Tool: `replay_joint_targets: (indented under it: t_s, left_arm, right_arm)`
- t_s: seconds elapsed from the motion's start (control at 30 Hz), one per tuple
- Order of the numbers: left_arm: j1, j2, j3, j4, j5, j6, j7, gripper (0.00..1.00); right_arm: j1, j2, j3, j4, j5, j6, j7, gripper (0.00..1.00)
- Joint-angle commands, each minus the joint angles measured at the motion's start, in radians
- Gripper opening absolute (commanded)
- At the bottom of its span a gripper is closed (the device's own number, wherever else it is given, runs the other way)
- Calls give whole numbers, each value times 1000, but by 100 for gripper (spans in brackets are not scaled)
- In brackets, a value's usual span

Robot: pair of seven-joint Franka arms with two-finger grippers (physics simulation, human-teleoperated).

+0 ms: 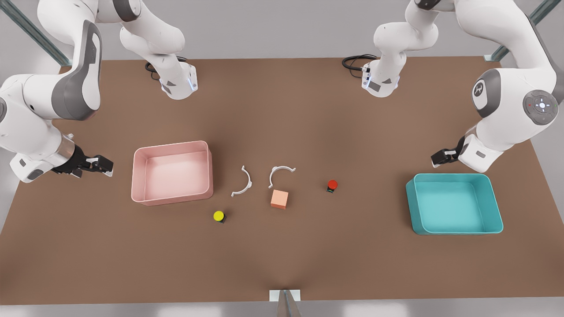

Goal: Place the red button in the blue storage box with the left arm, and place the yellow button in the pink storage box with the right arm

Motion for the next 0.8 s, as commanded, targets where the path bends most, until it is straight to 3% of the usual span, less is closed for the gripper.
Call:
replay_joint_targets:
  t_s: [0.0,0.07,0.17,0.2,0.3,0.4,0.6,0.77]
  left_arm:
    - [-6,3,0,0,1,4,239,100]
    - [-40,18,0,0,2,12,236,100]
    - [-232,156,-2,79,-1,15,-32,100]
    - [-313,209,-2,83,-2,97,-149,100]
    - [-428,307,-2,83,1,222,-259,100]
    - [-485,351,1,59,42,285,-322,100]
    - [-500,357,1,-236,85,680,-370,100]
    - [-512,456,3,-240,90,826,-406,100]
  right_arm:
    - [0,-1,0,0,1,0,-5,100]
    - [2,-1,3,0,1,0,-2,100]
    - [15,2,23,-3,4,53,10,100]
    - [15,20,98,-1,-5,118,39,100]
    - [20,106,147,0,-2,204,79,100]
    - [20,178,199,0,-7,237,166,100]
    - [100,342,189,43,-12,409,171,100]
    - [215,416,192,97,-35,478,286,100]
